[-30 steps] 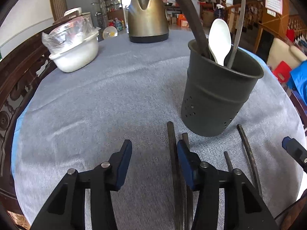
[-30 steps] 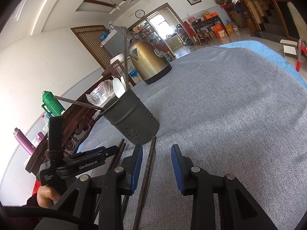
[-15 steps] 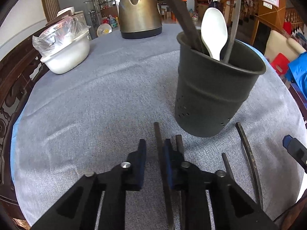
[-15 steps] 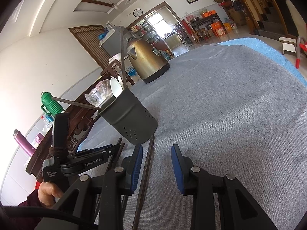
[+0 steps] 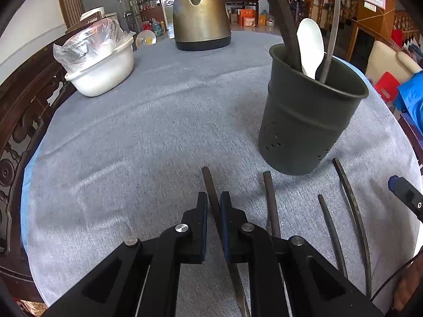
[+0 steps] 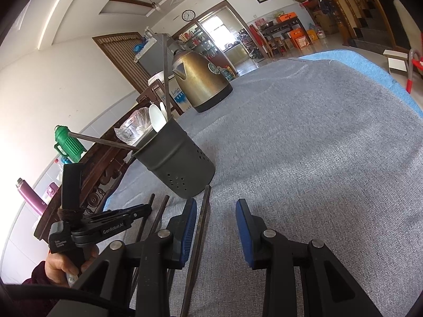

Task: Organize utensils
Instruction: 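Close the left gripper on a dark chopstick while the right gripper grasps another, then lift both chopsticks and lower them into the dark grey holder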

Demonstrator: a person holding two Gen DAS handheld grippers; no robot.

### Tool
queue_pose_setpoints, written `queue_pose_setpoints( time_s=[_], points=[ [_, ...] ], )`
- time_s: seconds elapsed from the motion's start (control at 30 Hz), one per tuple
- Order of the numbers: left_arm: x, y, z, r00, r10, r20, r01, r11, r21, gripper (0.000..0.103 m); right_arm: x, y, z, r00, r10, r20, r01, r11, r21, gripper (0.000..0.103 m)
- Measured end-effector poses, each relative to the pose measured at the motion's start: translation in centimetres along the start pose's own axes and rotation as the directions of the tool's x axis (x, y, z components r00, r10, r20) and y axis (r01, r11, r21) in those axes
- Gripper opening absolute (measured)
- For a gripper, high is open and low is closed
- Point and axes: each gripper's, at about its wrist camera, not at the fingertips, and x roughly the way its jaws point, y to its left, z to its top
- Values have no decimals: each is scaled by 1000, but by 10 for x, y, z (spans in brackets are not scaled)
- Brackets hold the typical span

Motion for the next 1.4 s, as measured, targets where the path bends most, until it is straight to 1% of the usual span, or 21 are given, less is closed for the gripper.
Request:
queue_pose_setpoints(
  time_s=[0.03,0.07,0.1,0.13,0.23,0.4,0.47,0.5,0.57,0.63,0.73,0.83,1.0,1.1,1.17,1.2,1.27,1.3,1.33,1.37,1.4],
  points=[
    [2,2,2,1000,-8,-4,8,1000,-1,12,1,0,0,1000,-3,-3,3,1000,-2,34],
    [4,4,4,1000,-19,-9,18,1000,-2,16,1,1,0,1000,-4,-4,4,1000,-3,34],
    [8,5,7,1000,-27,-13,27,1000,-3,23,1,1,-1,1000,-8,-7,8,1000,-7,34],
    [10,5,8,999,-31,-16,31,1000,-1,26,2,1,-1,1000,-11,-9,11,1000,-9,34],
    [18,8,12,999,-39,-21,39,999,-8,27,2,2,-2,1000,-17,-15,17,1000,-15,34],
    [26,18,15,995,-101,-23,99,993,-65,26,4,2,-2,999,-23,-26,23,1000,-13,34],
    [27,20,16,993,-114,-23,112,991,-68,24,5,2,-2,999,-25,-30,24,1000,-11,34],
    [28,21,17,993,-119,-23,118,991,-69,17,5,2,-2,999,-25,-32,24,1000,-11,34],
    [28,25,16,991,-128,-23,126,989,-80,11,6,1,-1,999,-26,-36,26,1000,-9,34],
    [28,30,14,990,-142,-19,140,985,-105,10,7,1,-2,999,-29,-42,29,1000,-8,34],
    [25,34,12,991,-133,-7,131,983,-126,6,8,1,-1,998,-38,-49,38,999,-9,34],
    [10,35,9,992,-119,31,122,982,-141,6,10,2,-2,997,-51,-57,51,999,-15,34],
    [-40,29,1,988,-91,125,106,987,-118,6,14,3,0,994,-51,-97,50,999,-7,34],
    [-75,24,-7,976,-82,201,103,990,-94,6,17,11,4,989,-67,-133,63,998,-30,34],
    [-96,22,-11,964,-84,253,108,991,-82,6,18,21,13,987,-60,-148,55,998,-37,34],
    [-105,20,-13,957,-85,276,111,991,-79,6,21,27,18,984,-72,-165,64,997,-51,34],
    [-117,18,-12,946,-90,313,120,990,-78,6,32,38,26,968,-103,-229,85,993,-86,34],
    [-123,18,-13,939,-93,330,126,989,-80,6,39,44,29,956,-118,-270,93,990,-103,33],
    [-130,19,-13,932,-95,349,131,988,-82,6,49,51,32,939,-150,-311,113,985,-132,33],
    [-139,20,-14,923,-95,373,137,987,-86,6,54,54,33,930,-169,-325,125,981,-151,33],
    [-150,19,-15,917,-94,388,138,986,-88,6,60,59,34,916,-203,-345,147,972,-183,33]
  ],
)
